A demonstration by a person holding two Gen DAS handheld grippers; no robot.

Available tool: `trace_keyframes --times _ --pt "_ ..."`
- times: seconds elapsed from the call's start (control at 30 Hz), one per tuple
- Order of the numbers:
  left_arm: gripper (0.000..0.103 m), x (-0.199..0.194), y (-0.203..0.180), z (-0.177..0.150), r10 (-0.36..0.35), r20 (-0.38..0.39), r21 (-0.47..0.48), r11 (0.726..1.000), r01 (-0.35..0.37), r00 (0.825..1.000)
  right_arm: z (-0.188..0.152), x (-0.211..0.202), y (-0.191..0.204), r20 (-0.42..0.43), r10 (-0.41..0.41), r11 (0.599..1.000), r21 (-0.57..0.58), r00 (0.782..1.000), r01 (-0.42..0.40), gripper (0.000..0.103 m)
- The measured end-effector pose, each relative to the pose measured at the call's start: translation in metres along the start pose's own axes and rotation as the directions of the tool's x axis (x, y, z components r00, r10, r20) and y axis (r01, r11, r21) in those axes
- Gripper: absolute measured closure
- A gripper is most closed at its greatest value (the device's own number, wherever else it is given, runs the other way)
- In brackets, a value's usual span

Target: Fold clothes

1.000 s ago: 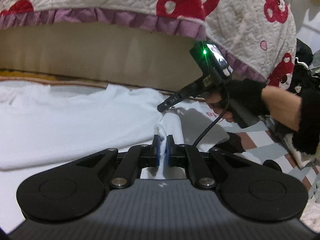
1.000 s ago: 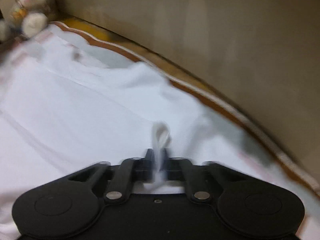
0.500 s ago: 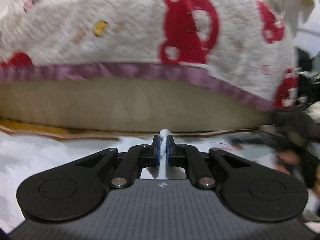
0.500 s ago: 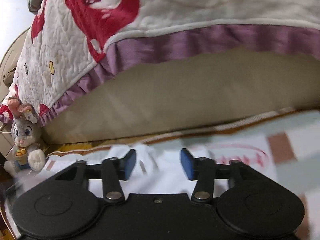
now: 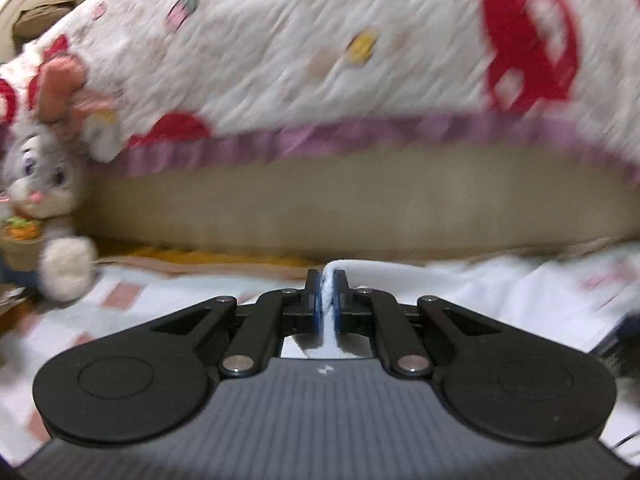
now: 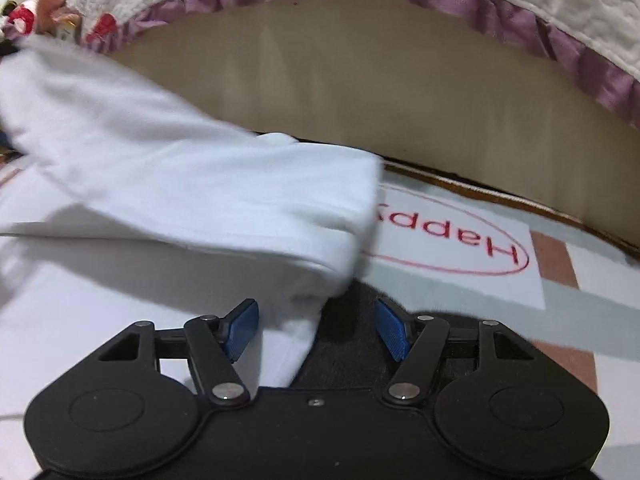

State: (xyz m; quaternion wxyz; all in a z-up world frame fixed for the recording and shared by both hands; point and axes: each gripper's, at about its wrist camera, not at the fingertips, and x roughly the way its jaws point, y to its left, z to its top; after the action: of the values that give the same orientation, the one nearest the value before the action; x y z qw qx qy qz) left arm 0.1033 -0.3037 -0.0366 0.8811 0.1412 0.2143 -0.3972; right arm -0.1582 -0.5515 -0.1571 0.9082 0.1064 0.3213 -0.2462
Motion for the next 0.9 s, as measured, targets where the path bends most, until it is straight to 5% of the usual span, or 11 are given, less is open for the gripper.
trace_keyframes --times 0.03,0.13,0.43,0.67,0.8,0.9 --pt "0.098 0.007 0.007 -0.005 0.010 -0.027 -0.026 1.000 -0.011 1.000 -0.001 0.000 -0.003 0.005 0.022 1.000 0.021 1.000 -0.022 0.065" --pt "0.098 0.014 0.025 -0.010 0.042 -0.043 -0.106 0.993 -0.047 0.998 -0.003 -0.001 -0.013 0.026 0.042 0.995 0.088 0.999 -0.044 0.068" --pt "0.098 0.028 0.044 -0.046 0.108 -0.106 -0.049 0.992 -0.114 0.988 -0.008 -0.002 -0.004 0.049 -0.007 0.999 0.035 0.999 0.005 0.068" --pt "0.097 0.029 0.068 -0.062 0.077 -0.144 -0.078 0.993 -0.089 0.987 -0.010 -0.003 -0.007 0.051 -0.008 0.999 0.045 0.999 0.006 0.069" --pt "0.092 0.028 0.089 -0.072 0.235 -0.150 -0.133 0.958 -0.256 0.960 -0.009 -0.002 -0.012 0.041 0.009 0.998 0.062 0.999 -0.012 0.068" --pt "0.087 0.018 0.113 -0.086 0.192 -0.186 -0.279 0.930 -0.240 0.963 -0.005 -0.008 -0.020 -0.001 0.034 0.993 0.112 0.999 -0.034 0.066"
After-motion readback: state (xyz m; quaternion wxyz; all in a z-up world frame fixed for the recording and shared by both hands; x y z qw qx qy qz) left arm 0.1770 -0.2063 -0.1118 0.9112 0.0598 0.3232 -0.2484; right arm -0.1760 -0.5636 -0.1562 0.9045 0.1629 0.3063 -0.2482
